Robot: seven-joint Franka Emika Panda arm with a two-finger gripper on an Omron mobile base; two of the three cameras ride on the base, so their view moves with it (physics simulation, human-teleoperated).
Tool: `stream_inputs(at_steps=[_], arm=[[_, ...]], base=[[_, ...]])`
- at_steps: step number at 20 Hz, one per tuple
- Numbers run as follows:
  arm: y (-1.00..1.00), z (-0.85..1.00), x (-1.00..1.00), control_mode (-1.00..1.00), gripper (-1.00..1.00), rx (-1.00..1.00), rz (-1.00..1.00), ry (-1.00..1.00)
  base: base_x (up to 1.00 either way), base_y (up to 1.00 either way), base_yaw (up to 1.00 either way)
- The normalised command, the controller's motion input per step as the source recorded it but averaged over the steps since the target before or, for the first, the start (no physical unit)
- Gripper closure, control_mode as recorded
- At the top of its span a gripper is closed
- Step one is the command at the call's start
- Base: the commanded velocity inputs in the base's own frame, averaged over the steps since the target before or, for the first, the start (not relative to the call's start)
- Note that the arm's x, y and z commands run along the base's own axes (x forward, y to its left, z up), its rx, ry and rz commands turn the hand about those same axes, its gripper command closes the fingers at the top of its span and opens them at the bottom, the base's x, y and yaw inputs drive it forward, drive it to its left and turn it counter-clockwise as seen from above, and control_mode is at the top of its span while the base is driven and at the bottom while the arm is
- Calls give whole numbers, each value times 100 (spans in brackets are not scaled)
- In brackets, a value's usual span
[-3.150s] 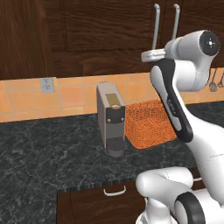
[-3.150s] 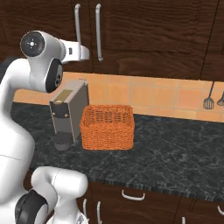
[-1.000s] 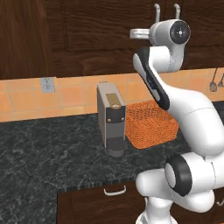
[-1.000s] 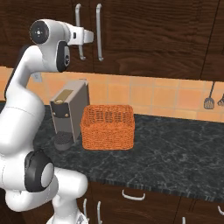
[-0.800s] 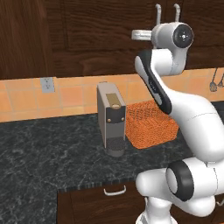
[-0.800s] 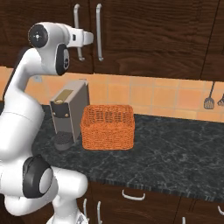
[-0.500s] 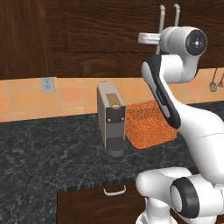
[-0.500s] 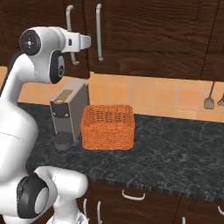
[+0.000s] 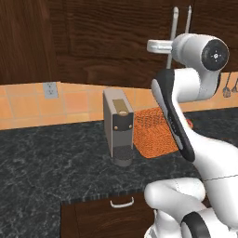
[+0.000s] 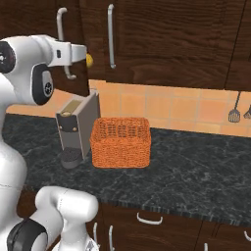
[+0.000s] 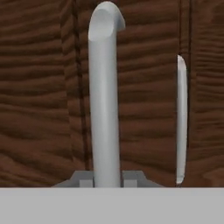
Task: Open the cabinet, pick up the bread from the cabinet and place it in the basket. Then move the basket to the dining counter.
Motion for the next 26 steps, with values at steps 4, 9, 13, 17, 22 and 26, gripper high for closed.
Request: stream_inputs(at_steps=[4, 9, 13, 17, 22, 26], arm=[[44, 44, -100, -100, 100, 0, -9, 0], [42, 45, -100, -100, 100, 0, -9, 0], [62, 32, -100, -100, 100, 2, -6, 0], [64, 16, -94, -100, -100, 6, -1, 1], [0, 7, -79, -100, -100, 22, 1, 8], [-16, 0, -47, -100, -100, 33, 9, 10]], base=[[0, 0, 0], [0, 0, 0], [0, 0, 0], [0, 0, 0], [0, 0, 0], [0, 0, 0]])
